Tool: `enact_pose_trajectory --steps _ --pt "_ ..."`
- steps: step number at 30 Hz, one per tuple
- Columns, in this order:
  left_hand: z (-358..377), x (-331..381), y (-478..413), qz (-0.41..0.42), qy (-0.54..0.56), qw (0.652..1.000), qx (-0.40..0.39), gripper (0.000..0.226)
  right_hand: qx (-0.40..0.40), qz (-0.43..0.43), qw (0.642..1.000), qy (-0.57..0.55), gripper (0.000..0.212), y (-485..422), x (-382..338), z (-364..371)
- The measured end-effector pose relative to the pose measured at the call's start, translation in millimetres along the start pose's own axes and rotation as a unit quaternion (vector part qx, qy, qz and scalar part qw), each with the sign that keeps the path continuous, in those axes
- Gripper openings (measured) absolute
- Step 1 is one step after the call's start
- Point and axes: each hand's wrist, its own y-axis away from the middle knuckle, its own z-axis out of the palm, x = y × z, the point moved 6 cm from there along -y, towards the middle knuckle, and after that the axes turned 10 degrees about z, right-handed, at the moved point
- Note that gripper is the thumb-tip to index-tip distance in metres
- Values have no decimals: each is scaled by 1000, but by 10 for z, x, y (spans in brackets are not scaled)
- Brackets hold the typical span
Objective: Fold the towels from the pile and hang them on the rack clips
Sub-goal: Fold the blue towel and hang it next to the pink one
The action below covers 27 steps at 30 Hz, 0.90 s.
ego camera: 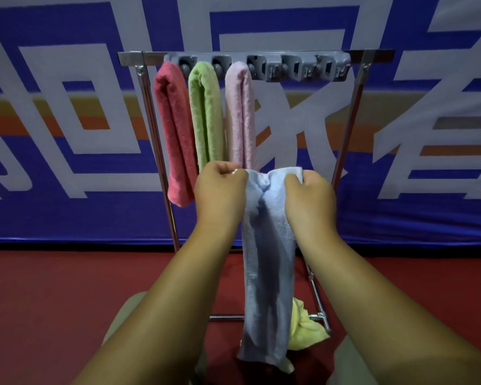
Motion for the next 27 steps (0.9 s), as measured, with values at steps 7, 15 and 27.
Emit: enact_pose_trajectory --steps 7,15,27 --pt "106 13 142 28 8 1000 -9 20 -8 -9 999 -34 18 97 48 -5" --pt "136 -239 45 -76 0 989 -129 26 -66 99 988 -95 23 -77 325 -70" --pt "63 -225 -70 -28 -144 982 -122 28 -71 -25 995 -60 15 -11 171 -69"
